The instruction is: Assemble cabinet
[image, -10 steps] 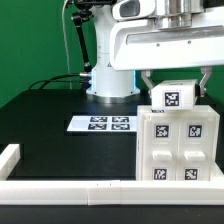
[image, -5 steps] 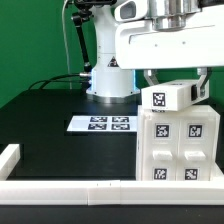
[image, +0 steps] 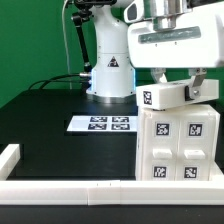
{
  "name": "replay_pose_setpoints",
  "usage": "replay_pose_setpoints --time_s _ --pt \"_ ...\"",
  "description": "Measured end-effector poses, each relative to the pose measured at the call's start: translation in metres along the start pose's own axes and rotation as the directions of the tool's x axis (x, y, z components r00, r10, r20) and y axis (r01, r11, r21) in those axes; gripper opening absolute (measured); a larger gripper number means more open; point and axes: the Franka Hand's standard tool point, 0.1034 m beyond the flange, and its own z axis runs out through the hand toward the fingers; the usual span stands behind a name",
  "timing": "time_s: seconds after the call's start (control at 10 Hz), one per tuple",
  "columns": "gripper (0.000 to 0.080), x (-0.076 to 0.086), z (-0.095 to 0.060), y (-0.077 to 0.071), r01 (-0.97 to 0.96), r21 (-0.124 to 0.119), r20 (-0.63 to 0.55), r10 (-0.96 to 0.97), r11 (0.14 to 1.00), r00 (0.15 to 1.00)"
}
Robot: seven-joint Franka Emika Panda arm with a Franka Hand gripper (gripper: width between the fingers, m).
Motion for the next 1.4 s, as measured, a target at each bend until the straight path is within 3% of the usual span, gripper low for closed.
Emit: replay_pose_setpoints --time_s 0.1,0.5,1.1,1.3,1.4 --pt "0.0543 0.0025 0.0009 0.0008 -0.103 0.015 0.010 0.102 0.995 0.995" --pt "0.0543 0.0035 0.0016 0.0012 -0.368 0.013 0.031 0.367 0.930 0.930" --pt "0.0543 0.0038 0.0018 0.0022 -0.686 -0.017 0.071 0.686 0.727 0.725" --pt "0.0734 -0.0013 0.0026 0.0011 -0.662 -0.019 0.085 0.661 0.749 0.746" --pt "0.0734 -0.0020 0.0022 0.0008 -0.656 -0.018 0.086 0.655 0.754 0.751"
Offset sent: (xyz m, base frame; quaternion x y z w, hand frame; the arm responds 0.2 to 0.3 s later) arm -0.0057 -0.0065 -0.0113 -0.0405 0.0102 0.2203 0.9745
